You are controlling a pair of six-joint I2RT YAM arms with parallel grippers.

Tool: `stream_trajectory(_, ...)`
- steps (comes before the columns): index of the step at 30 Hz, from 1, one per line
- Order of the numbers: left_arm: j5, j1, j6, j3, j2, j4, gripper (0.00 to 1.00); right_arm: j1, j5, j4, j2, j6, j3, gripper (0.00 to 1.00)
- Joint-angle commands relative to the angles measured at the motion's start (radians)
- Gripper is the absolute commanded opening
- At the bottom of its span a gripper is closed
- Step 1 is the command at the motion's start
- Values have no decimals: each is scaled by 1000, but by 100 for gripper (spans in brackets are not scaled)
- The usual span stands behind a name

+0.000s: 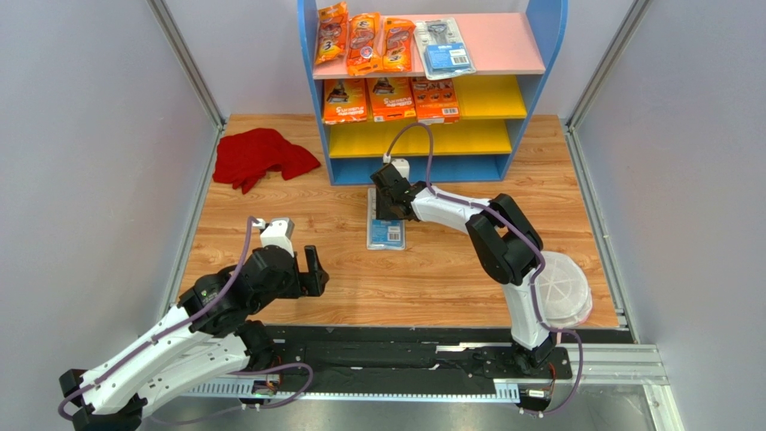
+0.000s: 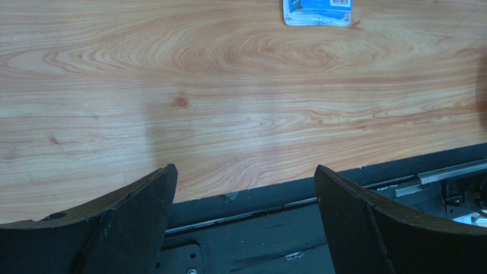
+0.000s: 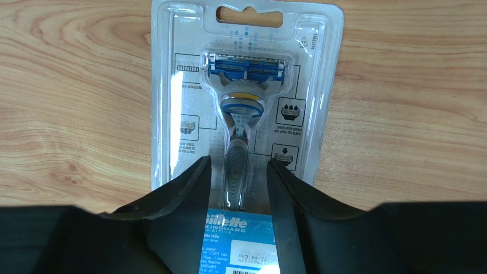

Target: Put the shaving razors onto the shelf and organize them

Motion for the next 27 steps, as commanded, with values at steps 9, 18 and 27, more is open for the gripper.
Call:
stream_trajectory(9, 23, -2, -2, -11, -24, 10, 99, 48, -39, -17, -29, 30, -111, 0)
stream_trajectory(18, 77, -2, -22, -36, -49, 56, 99, 163, 3, -40, -441, 27, -406, 0)
stream_trajectory(27, 230, -2, -14, -60, -9, 197, 99, 302, 3, -163, -785, 76, -495, 0)
